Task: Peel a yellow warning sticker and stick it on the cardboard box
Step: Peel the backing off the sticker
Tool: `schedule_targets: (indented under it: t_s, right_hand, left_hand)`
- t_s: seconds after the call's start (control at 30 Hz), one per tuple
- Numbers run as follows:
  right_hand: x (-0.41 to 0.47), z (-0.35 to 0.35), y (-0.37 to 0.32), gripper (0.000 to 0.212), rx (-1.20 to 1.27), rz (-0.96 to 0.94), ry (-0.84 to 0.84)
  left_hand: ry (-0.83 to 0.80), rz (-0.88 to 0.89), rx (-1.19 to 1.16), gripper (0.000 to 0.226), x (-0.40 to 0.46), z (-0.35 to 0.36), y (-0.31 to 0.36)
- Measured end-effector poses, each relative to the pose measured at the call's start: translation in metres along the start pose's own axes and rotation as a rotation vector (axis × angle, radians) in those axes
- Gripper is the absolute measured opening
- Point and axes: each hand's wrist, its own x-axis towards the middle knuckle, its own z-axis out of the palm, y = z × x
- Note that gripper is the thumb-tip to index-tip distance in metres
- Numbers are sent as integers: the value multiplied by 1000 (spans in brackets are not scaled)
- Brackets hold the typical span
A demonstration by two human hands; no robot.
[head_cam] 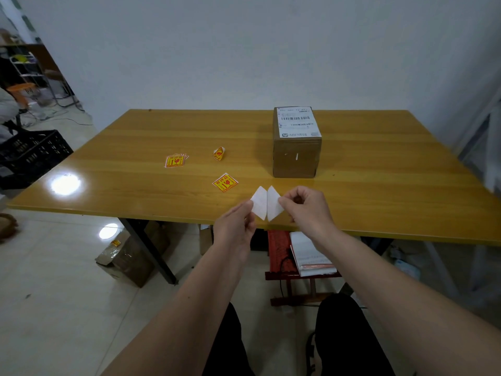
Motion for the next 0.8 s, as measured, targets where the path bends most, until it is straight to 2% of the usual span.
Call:
schedule_targets:
  t_s: [0.1, 0.5, 0.7, 0.8]
  right_hand:
    - [2, 0, 1, 19, -2, 10, 18]
    - [15, 1, 9, 17, 67, 67, 65]
    - [28, 6, 17, 11, 106, 75, 82]
    - [38, 10, 18, 12, 36, 35, 100]
  left_hand:
    - [29, -16, 24, 4, 1, -3, 0]
    - [71, -167, -203, 11, 18, -8, -1]
    - [70, -171, -179, 14, 26, -10, 2]
    - [45, -151, -180, 13, 26, -10, 5]
